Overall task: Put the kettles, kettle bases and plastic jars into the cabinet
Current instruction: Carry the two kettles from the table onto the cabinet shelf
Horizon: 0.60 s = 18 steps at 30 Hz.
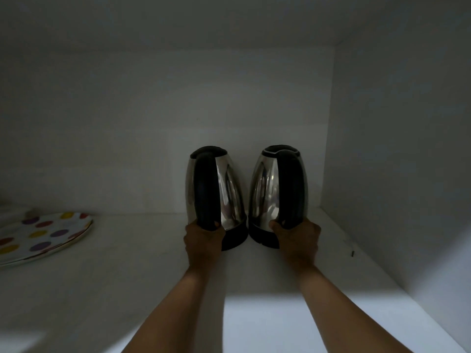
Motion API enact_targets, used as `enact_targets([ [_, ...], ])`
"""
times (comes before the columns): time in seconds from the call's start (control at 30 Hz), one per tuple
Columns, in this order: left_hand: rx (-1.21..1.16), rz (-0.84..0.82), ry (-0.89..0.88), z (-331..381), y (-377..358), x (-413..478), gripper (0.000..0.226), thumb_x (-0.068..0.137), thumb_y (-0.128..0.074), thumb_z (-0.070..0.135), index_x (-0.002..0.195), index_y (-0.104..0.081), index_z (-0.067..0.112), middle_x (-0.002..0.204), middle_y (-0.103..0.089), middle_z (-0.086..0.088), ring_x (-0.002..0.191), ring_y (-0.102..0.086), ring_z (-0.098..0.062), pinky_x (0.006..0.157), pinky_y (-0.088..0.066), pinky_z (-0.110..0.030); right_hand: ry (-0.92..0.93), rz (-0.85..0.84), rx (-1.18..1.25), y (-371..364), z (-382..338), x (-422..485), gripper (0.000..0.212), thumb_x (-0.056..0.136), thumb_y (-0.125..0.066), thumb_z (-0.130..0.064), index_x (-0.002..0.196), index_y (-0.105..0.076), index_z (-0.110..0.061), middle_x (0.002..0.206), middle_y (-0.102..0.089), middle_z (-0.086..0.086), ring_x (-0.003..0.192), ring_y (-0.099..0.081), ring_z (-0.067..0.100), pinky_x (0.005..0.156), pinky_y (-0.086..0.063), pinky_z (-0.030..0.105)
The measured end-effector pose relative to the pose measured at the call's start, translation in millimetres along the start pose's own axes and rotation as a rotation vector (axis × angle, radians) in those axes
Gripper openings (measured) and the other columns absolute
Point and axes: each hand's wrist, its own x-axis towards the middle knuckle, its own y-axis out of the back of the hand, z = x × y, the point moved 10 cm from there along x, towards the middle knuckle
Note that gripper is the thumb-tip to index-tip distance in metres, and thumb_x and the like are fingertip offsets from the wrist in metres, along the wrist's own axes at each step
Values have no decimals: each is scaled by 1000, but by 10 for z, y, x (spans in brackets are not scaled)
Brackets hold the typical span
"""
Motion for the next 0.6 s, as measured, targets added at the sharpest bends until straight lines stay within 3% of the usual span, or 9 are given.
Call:
enact_targets([
  [0.23, 0, -13, -5, -14, -90, 47, 27, 77, -75, 9, 100, -63, -1, 97, -69, -15, 84, -64, -28, 66, -44, -27, 0, -35, 17, -156, 28, 200, 54, 69, -85, -34, 111, -68, -5, 118, -60, 20, 91, -67, 35, 87, -57, 45],
  [0.33, 136, -70, 5, -59, -42, -70, 52, 82, -76, 16, 115, -39, 1, 114, -57, -16, 105, -60, -34, 78, -45, -33, -17, -73, 11, -133, 68, 194, 70, 72, -85, -32, 125, -52, 1, 127, -55, 21, 107, -62, 38, 89, -52, 42],
  [0.43, 252, -97, 38, -133, 99, -206, 73, 88, -69, 16, 140, -24, -7, 138, -50, -25, 123, -53, -40, 95, -45, -39, -36, -129, 12, -55, 133, 104, 81, 73, -86, -27, 129, -37, 3, 131, -54, 25, 117, -58, 39, 88, -48, 38],
  [0.6, 409, -152, 11, 31, 238, -446, 60, 91, -62, 18, 136, -27, 1, 132, -54, -23, 119, -55, -40, 92, -45, -37, -51, -214, -31, 54, 67, -162, 88, 79, -81, -19, 141, -23, 4, 139, -46, 30, 126, -50, 43, 98, -43, 42],
])
